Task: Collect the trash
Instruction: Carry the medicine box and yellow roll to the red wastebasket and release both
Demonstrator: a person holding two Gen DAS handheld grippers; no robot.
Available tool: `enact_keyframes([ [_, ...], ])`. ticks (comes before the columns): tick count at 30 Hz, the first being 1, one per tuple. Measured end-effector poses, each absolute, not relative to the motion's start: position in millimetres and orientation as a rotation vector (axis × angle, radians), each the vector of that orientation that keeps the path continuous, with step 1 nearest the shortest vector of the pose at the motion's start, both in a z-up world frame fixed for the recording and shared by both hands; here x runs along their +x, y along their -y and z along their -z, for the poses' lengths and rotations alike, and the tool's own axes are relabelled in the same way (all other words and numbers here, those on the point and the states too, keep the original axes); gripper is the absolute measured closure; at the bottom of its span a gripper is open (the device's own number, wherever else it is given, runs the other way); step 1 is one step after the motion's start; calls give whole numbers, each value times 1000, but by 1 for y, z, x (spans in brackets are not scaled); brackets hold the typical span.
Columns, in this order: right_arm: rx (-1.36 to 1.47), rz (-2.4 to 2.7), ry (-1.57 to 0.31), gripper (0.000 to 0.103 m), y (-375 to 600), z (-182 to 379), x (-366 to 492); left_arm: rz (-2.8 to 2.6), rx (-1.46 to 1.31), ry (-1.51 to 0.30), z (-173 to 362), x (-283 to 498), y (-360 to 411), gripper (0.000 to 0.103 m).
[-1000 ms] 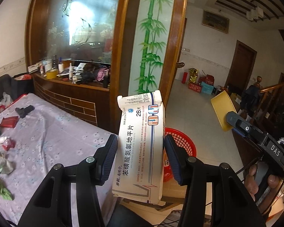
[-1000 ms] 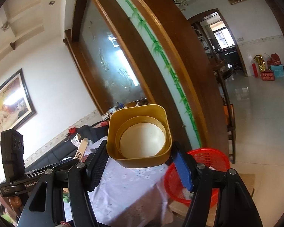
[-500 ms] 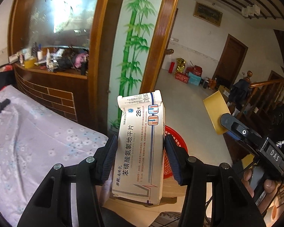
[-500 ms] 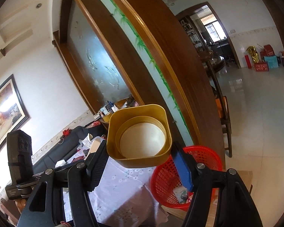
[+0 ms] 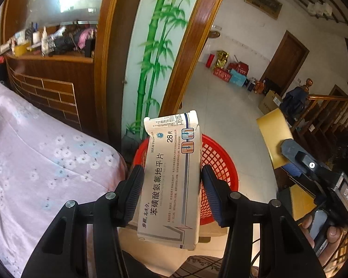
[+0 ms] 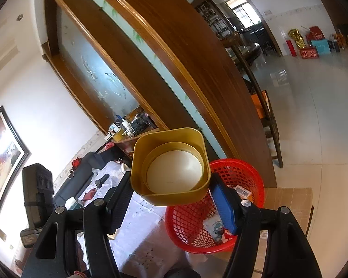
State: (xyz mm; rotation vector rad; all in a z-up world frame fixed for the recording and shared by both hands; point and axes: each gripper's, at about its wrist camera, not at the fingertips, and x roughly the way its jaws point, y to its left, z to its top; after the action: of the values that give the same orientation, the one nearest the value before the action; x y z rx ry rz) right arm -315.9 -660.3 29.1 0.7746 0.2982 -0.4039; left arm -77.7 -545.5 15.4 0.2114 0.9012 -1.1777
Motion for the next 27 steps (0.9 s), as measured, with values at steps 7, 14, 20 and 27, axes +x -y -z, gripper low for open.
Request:
enact_keyframes([
  [7,802,407,-319,32,671,-18,-314,1202,206,-985,3,-66,565,53],
  [14,816,393,-329,32,679,-13,-311,1191,202,-1029,14,-61,575,53],
  [20,832,406,-331,32,689,-8,-313,1206,239,-1053,28,-67,595,52],
  [27,991,390,-376,22,705,23,-300,1191,246,-1062,36,-58,589,35],
])
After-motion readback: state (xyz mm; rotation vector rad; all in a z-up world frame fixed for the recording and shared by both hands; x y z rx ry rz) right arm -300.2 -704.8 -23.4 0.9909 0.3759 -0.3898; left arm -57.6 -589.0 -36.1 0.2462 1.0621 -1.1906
